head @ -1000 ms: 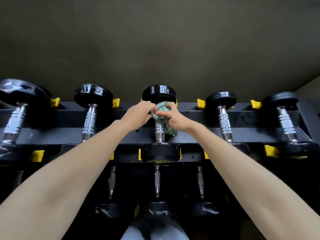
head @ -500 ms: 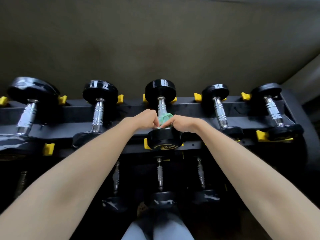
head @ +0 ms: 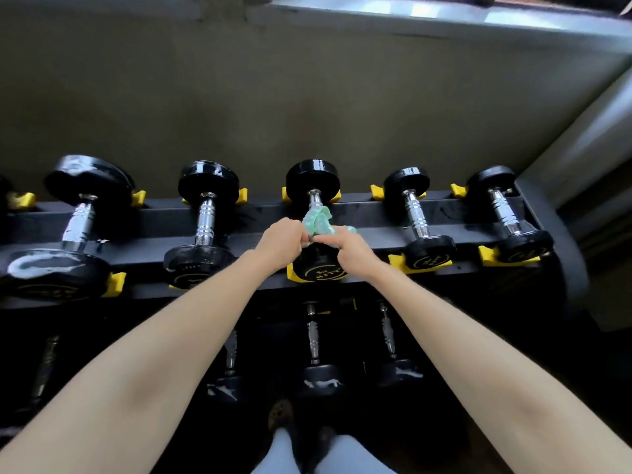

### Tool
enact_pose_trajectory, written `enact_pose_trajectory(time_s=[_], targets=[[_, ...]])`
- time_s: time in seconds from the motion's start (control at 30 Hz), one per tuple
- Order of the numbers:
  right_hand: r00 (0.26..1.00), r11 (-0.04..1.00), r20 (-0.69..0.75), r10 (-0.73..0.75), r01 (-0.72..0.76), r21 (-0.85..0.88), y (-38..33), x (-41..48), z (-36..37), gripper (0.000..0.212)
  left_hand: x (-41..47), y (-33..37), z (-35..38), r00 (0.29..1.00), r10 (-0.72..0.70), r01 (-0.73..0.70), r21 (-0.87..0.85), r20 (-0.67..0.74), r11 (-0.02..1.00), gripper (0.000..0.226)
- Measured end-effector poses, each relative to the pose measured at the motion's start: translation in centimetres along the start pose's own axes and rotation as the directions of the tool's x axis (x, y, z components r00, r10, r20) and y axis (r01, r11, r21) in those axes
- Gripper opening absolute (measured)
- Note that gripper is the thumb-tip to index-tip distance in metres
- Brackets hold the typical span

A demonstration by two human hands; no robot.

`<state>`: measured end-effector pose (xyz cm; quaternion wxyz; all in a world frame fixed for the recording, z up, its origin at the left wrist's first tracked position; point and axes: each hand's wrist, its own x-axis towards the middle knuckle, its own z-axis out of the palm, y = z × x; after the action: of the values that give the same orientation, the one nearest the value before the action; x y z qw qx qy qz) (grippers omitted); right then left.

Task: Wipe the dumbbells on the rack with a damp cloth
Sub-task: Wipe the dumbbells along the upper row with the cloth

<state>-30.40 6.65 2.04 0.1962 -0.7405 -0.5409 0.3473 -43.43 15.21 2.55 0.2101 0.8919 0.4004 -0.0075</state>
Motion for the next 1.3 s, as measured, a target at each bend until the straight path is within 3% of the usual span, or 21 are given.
enact_pose_trajectory(time_s=[0.1, 0.2, 0.37, 0.5, 0.57, 0.63, 0.73, 0.8, 0.9, 1.0, 1.1, 1.17, 1.23, 1.3], targets=[[0.996, 0.999, -0.073, -0.05, 0.051, 0.01, 0.5, -1.9, 1.0, 0.071, -1.1, 0.9, 1.2, 0.998, -0.054, 0.054, 0.006, -0.038, 0.998, 0.028], [0.996, 0.997, -0.049, -0.081, 0.08, -0.019, 1.2, -3.3, 1.0, 0.073, -2.4, 2.0, 1.5, 0.992, -0.12, 0.12, 0.002, -0.03, 0.993, 0.027], [0.988, 0.989, 0.113, -0.103, 0.113, -0.09, 1.9, -6.3, 1.2, 0.059, -6.0, 3.3, 2.7, 0.975, -0.158, 0.169, -0.058, 0.156, 0.984, 0.022], [0.963, 0.997, 0.268, 0.001, -0.022, 0.076, 0.5, -7.5, 0.9, 0.066, -8.0, 3.1, 2.0, 0.952, -0.247, 0.291, -0.285, 0.179, 0.913, 0.022], [0.967, 0.967, 0.254, 0.022, -0.085, 0.242, -0.9, -7.5, 0.9, 0.064, -9.2, 2.5, 0.7, 0.938, -0.313, 0.341, -0.562, 0.149, 0.754, 0.021], [0.974, 0.909, 0.215, 0.069, -0.15, 0.389, -2.3, -7.3, 1.1, 0.052, -10.0, 1.4, -0.6, 0.931, -0.364, 0.283, -0.707, 0.039, 0.648, 0.019], [0.951, 0.869, 0.307, 0.023, -0.171, 0.465, -4.8, -7.0, 2.0, 0.061, -11.1, -0.4, -2.6, 0.913, -0.398, 0.207, -0.738, -0.09, 0.642, 0.012], [0.935, 0.91, 0.353, -0.031, -0.12, 0.397, -6.4, -6.5, 2.8, 0.072, -11.7, -1.6, -3.6, 0.904, -0.39, 0.168, -0.696, -0.173, 0.698, 0.011], [0.973, 0.973, 0.212, -0.092, 0.043, 0.227, -8.3, -5.3, 4.2, 0.053, -12.3, -3.7, -4.6, 0.899, -0.385, 0.17, -0.645, -0.208, 0.745, 0.017], [0.987, 0.988, 0.046, -0.152, 0.15, 0.035, -9.9, -3.6, 5.4, 0.024, -12.5, -6.6, -5.1, 0.909, -0.395, 0.21, -0.673, -0.132, 0.709, 0.035], [0.996, 0.988, 0.037, -0.079, 0.083, -0.131, -10.7, -1.9, 6.6, 0.005, -13.0, -9.2, -5.8, 0.956, -0.25, 0.276, -0.748, 0.151, 0.603, 0.026], [0.993, 1.0, 0.113, 0.016, -0.015, -0.008, -11.1, -1.3, 7.9, 0.008, -13.3, -11.1, -6.2, 0.945, -0.138, 0.317, -0.719, 0.297, 0.619, 0.024], [0.955, 0.951, 0.291, 0.064, -0.146, 0.271, -11.8, -0.6, 9.4, 0.026, -13.1, -13.7, -6.7, 0.942, -0.121, 0.317, -0.713, 0.313, 0.625, 0.023], [0.891, 0.935, 0.45, 0.064, -0.211, 0.285, -12.1, -0.7, 10.0, 0.046, -12.9, -15.2, -6.8, 0.944, -0.127, 0.312, -0.7, 0.304, 0.642, 0.015]])
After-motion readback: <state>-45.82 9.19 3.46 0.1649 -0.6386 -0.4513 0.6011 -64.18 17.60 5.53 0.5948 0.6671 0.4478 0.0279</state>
